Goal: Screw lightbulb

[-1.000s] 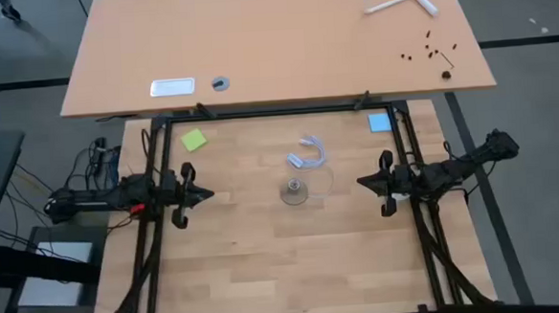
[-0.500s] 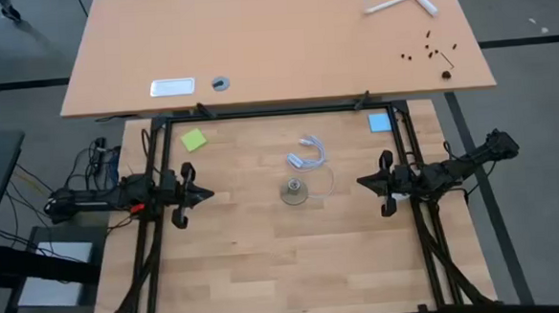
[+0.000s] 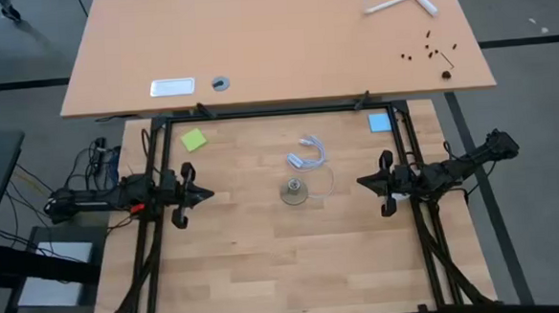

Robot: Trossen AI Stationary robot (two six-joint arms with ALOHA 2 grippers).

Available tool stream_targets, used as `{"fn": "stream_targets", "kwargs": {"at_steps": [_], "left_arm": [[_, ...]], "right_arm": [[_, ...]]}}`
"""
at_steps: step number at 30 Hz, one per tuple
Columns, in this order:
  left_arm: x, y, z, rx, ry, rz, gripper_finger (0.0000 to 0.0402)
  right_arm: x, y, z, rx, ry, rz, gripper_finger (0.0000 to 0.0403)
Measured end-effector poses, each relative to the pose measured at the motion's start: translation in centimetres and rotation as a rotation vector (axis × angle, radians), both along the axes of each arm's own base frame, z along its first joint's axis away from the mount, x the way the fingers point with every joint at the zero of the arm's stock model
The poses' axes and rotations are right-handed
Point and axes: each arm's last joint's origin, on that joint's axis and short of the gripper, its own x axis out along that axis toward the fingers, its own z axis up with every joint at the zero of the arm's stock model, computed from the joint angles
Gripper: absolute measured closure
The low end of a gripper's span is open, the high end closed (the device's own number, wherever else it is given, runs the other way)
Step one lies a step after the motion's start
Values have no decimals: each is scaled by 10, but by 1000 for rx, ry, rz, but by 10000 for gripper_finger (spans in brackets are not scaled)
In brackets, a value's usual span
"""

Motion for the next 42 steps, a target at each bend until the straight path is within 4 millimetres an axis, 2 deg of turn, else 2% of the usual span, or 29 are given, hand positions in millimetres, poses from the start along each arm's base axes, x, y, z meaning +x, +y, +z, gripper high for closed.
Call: {"fn": "stream_targets", "kwargs": {"at_steps": [28, 42], "left_arm": [[0, 0, 0, 0, 0, 0, 396], [0, 0, 0, 0, 0, 0, 396]], "right_arm": [[0, 0, 0, 1, -1, -2, 384], [-1, 0, 7, -8, -64, -10, 385]]}}
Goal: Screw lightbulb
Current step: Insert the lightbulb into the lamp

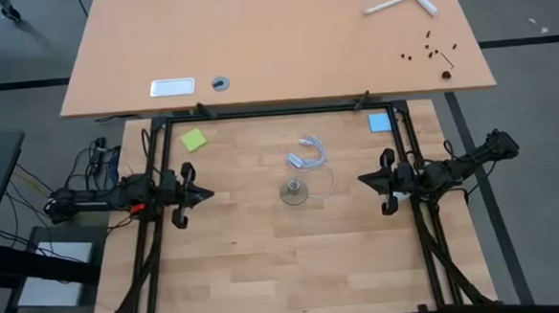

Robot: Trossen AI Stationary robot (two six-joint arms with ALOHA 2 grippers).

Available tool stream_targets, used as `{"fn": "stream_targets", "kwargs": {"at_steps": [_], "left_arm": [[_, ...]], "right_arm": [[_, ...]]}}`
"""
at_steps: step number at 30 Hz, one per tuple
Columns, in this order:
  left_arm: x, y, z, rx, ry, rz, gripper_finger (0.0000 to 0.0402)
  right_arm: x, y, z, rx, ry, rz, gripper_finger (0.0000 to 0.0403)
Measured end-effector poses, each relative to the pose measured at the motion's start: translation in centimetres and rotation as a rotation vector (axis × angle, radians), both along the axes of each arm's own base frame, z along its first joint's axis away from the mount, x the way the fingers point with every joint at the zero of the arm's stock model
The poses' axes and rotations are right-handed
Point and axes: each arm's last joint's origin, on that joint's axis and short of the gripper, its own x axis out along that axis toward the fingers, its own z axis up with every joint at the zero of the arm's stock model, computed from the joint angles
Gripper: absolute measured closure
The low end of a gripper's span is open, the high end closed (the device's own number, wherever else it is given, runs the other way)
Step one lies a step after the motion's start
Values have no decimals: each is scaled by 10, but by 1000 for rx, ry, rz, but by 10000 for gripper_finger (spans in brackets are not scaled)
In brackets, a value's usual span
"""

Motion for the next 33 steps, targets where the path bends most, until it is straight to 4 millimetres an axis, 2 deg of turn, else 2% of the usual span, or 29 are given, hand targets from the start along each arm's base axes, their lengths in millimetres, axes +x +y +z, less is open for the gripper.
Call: {"fn": "stream_targets", "kwargs": {"at_steps": [10, 21, 26, 33], "left_arm": [[0, 0, 0, 0, 0, 0, 396], [0, 0, 0, 0, 1, 0, 396], [0, 0, 0, 0, 0, 0, 396], [0, 0, 0, 0, 0, 0, 396]], "right_arm": [[-1, 0, 5, 19, -55, 0, 384], [-8, -3, 32, 50, -286, -18, 386], [-6, -2, 48, 26, -230, -17, 374], [2, 1, 84, 28, -46, 0, 348]]}}
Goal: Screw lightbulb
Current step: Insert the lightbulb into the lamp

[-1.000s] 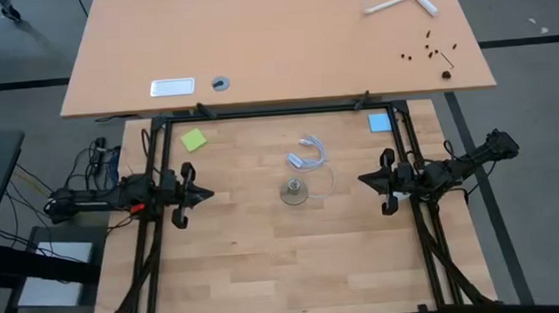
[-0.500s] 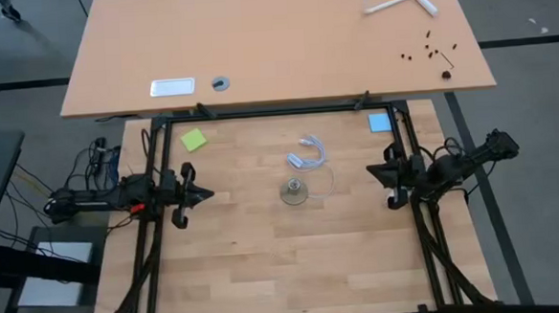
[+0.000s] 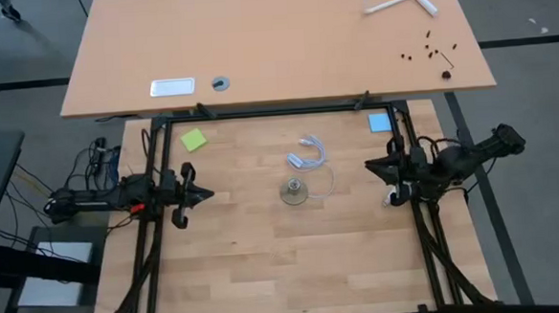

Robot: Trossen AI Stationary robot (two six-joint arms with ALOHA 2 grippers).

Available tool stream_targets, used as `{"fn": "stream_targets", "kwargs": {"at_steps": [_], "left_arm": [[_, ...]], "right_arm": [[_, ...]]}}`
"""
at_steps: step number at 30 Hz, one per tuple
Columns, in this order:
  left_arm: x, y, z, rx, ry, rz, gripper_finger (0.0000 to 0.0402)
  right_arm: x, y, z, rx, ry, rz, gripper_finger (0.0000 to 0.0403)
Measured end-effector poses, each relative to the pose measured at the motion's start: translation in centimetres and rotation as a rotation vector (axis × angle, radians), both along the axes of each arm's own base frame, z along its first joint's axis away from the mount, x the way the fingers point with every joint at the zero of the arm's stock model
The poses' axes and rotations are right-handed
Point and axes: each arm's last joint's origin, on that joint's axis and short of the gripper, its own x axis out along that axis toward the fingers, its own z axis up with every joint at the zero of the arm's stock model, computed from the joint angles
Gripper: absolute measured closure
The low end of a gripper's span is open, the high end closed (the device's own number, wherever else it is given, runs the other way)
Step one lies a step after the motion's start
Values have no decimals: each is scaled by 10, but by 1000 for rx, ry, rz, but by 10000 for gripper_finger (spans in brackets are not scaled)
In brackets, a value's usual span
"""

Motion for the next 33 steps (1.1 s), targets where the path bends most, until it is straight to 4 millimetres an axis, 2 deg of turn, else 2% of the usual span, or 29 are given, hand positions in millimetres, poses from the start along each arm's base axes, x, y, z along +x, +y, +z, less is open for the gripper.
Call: {"fn": "stream_targets", "kwargs": {"at_steps": [5, 11, 17, 22, 33], "left_arm": [[0, 0, 0, 0, 0, 0, 396], [0, 0, 0, 0, -4, 0, 396], [0, 0, 2, -1, -25, 0, 396], [0, 0, 2, -1, -24, 0, 396], [0, 1, 3, -4, -31, 26, 396]], "right_arm": [[9, 4, 21, 12, 196, 5, 334], [24, 13, 25, 67, 439, 80, 328], [40, 21, 12, 93, 690, 114, 320], [48, 25, 0, 86, 944, 164, 296], [52, 23, -47, 50, 1560, 244, 241]]}}
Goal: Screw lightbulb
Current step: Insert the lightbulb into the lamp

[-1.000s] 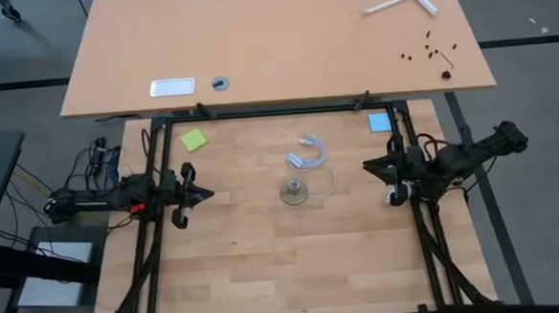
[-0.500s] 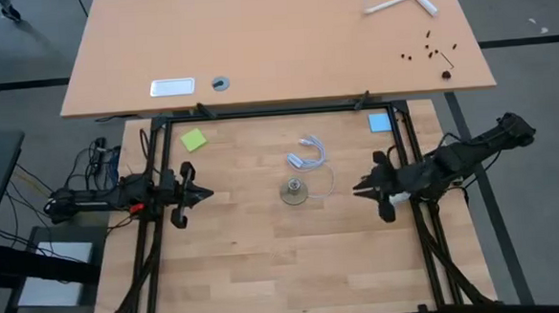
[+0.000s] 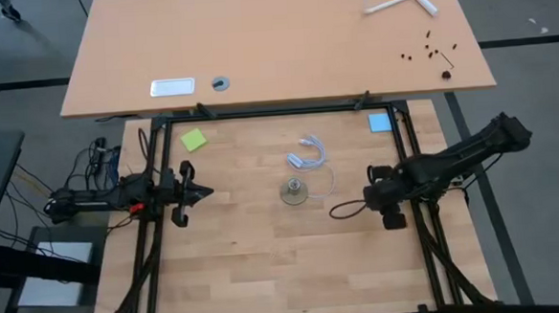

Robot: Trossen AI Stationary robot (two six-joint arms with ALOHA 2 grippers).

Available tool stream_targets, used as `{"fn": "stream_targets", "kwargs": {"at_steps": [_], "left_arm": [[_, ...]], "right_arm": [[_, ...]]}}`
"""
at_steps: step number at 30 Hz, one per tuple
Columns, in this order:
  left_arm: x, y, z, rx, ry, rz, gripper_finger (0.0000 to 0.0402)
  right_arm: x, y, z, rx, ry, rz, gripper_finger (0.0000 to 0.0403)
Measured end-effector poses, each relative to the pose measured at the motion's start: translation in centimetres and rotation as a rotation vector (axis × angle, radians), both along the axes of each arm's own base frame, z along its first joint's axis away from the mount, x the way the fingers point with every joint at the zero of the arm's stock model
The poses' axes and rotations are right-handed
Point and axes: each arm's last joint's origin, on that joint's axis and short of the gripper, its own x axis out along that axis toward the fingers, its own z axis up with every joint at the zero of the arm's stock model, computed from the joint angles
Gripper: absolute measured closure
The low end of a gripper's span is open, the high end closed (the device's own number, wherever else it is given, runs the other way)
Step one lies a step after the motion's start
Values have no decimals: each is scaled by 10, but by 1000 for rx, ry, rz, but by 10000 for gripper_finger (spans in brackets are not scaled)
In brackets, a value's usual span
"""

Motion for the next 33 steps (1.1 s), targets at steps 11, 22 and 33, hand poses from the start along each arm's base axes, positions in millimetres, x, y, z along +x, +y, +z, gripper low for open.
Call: {"fn": "stream_targets", "kwargs": {"at_steps": [11, 22, 33], "left_arm": [[0, 0, 0, 0, 2, 0, 396], [0, 0, 0, 0, 3, 0, 396], [0, 0, 0, 0, 3, 0, 396]], "right_arm": [[12, 4, -34, -88, 320, 132, 206], [23, 6, -66, -188, 506, 129, 170], [28, 8, -81, -207, 572, 131, 186]]}}
